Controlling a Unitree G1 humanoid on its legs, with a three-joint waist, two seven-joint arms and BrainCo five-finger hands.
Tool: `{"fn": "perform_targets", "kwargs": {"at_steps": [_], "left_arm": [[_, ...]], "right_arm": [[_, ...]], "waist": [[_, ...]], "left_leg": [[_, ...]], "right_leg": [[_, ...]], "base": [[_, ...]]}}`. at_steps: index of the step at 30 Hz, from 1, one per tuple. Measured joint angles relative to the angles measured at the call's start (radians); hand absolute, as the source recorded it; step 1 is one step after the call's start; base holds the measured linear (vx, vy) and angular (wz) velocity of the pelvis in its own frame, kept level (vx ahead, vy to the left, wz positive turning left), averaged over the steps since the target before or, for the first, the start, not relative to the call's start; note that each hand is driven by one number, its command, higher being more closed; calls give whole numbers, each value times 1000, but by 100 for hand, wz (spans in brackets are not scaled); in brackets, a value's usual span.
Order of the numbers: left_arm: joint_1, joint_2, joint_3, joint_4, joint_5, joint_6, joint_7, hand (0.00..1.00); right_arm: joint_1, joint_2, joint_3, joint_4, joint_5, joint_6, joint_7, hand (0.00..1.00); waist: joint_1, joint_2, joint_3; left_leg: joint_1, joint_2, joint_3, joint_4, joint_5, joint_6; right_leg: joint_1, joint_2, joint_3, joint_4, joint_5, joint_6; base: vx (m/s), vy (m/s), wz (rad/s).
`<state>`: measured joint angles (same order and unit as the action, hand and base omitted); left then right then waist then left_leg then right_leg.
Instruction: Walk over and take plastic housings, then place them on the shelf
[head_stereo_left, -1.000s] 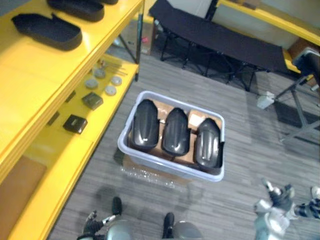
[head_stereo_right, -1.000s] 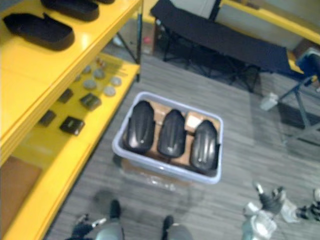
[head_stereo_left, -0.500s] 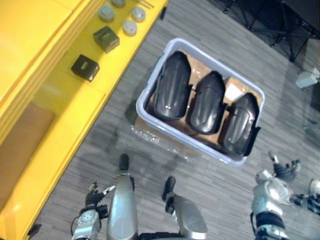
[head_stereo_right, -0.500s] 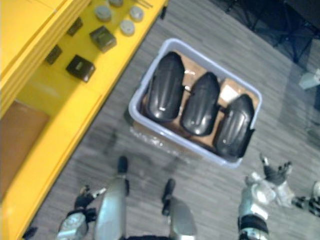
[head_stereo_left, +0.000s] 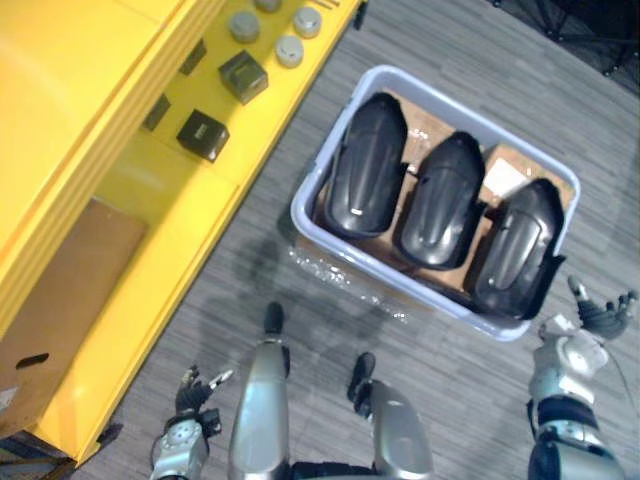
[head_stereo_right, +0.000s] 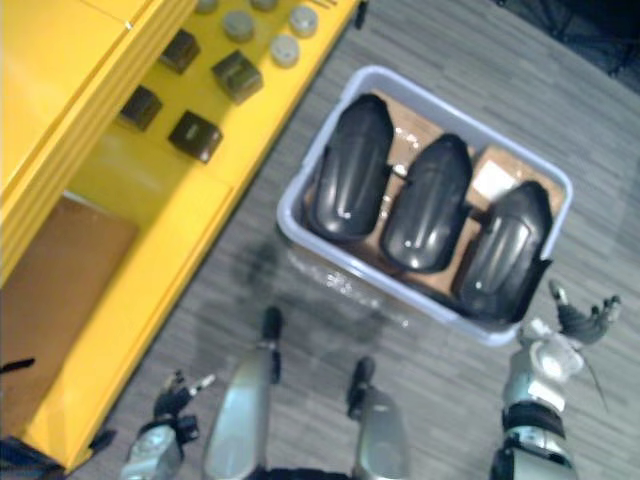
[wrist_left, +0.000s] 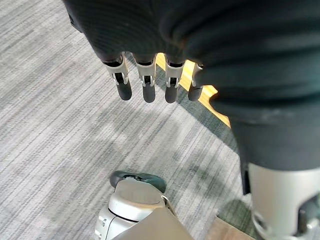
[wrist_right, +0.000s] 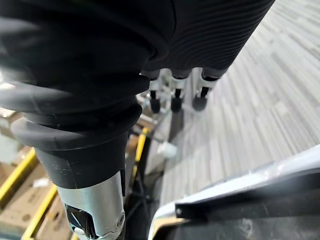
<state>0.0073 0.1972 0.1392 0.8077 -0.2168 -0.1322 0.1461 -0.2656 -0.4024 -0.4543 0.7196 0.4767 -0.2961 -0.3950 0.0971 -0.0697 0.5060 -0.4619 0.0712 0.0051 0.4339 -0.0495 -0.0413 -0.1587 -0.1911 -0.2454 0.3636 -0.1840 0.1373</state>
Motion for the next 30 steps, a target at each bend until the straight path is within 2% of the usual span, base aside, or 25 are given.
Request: {"fn": "perform_targets", "kwargs": {"at_steps": [2,3,5,6,8,12,14,16,21,24,27,30], "left_arm": [[11,6,6,-31,42,-2,-11,0],[16,10,5,-42,55,-3,-15,0],[43,31,-13,-70,87,-6,-48,0],[53,32,-26,-81,103,-7,-57,0],[82,28,-84,-93,117,-36,-87,0],[48,26,-159,-122,109,-45,-120,0],[-7,17,-215,-124,118,-71,-135,0],[-24,6,-245,-126,123,-85,-152,0],[-43,-11,-305,-116,144,-85,-160,0],[-75,-15,-319,-79,135,-85,-153,0],[-102,-15,-320,-42,134,-86,-148,0],[-113,-16,-348,-27,110,-88,-145,0]], "right_arm": [[7,0,-15,-44,-2,23,22,0],[6,-1,-20,-46,-4,31,28,0],[-21,-9,-28,-47,-22,77,47,0],[-33,-18,-28,-47,-22,87,49,0],[-59,-68,-28,-46,-20,107,65,0],[-151,-142,-28,-46,-23,118,48,0],[-202,-169,-28,-46,-23,149,13,0],[-242,-169,-19,-34,-25,173,0,0],[-305,-170,22,44,-67,202,-36,0],[-350,-182,68,98,-84,236,-44,0],[-387,-199,92,155,-93,262,-69,0],[-435,-237,106,220,-100,285,-97,0]], "waist": [[-3,1,-1],[-3,2,-1],[-2,10,-6],[-3,17,-8],[-4,50,-24],[-8,60,-29],[-18,59,-29],[-25,59,-29],[-31,59,-29],[-31,59,-29],[-40,61,-30],[-41,74,-34]], "left_leg": [[7,-20,8,45,-40,4],[6,-24,11,57,-46,7],[7,-29,44,65,-55,12],[6,-28,50,64,-54,11],[3,-16,71,65,-57,26],[-12,13,111,66,-65,38],[-22,16,119,69,-67,42],[-19,25,132,86,-77,46],[-13,61,158,110,-101,37],[-36,77,170,113,-103,28],[-67,79,169,114,-94,29],[-86,72,168,115,-88,38]], "right_leg": [[-9,-35,7,74,-54,3],[-16,-43,11,94,-66,3],[-32,-59,34,110,-78,17],[-33,-59,39,101,-73,20],[-26,-46,61,35,-24,39],[-13,-17,95,-86,61,51],[-13,-15,105,-118,87,57],[-13,-12,114,-118,91,58],[-25,4,143,-115,99,54],[-68,17,164,-111,104,48],[-102,18,164,-108,111,48],[-120,15,162,-108,115,51]], "base": [[-15,62,7],[-26,47,-2],[-17,43,-19],[12,44,-28],[53,69,-36],[67,82,-40],[20,63,-13],[4,36,-20],[-45,15,-30],[-75,-5,-23],[-60,-2,-5],[1,5,2]]}}
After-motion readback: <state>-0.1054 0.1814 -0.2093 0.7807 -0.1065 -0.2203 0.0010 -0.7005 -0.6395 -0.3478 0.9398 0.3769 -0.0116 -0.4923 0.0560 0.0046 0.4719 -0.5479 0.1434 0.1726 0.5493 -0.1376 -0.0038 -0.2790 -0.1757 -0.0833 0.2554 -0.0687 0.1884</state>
